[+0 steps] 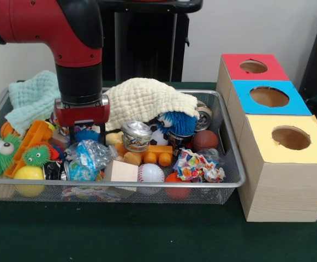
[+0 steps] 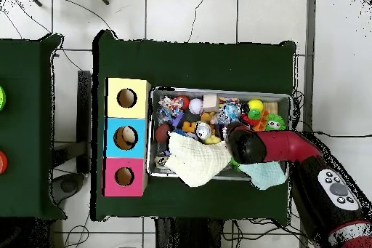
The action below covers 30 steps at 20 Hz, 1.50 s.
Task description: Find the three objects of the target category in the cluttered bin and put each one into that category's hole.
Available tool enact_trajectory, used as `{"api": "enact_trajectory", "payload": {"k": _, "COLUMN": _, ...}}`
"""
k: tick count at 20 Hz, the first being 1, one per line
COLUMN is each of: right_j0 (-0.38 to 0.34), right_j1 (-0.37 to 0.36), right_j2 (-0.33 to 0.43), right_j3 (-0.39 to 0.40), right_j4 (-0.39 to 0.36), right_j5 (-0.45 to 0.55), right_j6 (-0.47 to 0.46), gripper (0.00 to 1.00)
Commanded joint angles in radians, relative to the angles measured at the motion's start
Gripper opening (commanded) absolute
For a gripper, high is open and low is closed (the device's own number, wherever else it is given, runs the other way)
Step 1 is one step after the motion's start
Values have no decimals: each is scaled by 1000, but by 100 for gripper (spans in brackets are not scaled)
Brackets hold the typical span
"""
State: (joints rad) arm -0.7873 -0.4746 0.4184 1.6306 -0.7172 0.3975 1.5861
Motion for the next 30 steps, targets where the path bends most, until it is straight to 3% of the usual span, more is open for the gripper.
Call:
{"api": "enact_trajectory", "payload": {"k": 1, "right_j0": 7, "right_j1": 68, "right_j2": -28, "right_j3": -131, "right_j4": -66, "right_j5": 56, "right_j6": -70, "gripper": 100}}
{"api": "enact_trajectory", "payload": {"k": 12, "right_j0": -19, "right_j1": 68, "right_j2": -15, "right_j3": -109, "right_j4": -34, "right_j5": 56, "right_j6": -66, "gripper": 100}}
{"api": "enact_trajectory", "payload": {"k": 18, "right_j0": -31, "right_j1": 34, "right_j2": -7, "right_j3": -73, "right_j4": -11, "right_j5": 75, "right_j6": -65, "gripper": 100}}
{"api": "enact_trajectory", "payload": {"k": 27, "right_j0": -31, "right_j1": -174, "right_j2": 14, "right_j3": 76, "right_j4": 91, "right_j5": 159, "right_j6": -36, "gripper": 100}}
{"api": "enact_trajectory", "payload": {"k": 30, "right_j0": -19, "right_j1": -211, "right_j2": 2, "right_j3": 106, "right_j4": 96, "right_j5": 143, "right_j6": -17, "gripper": 100}}
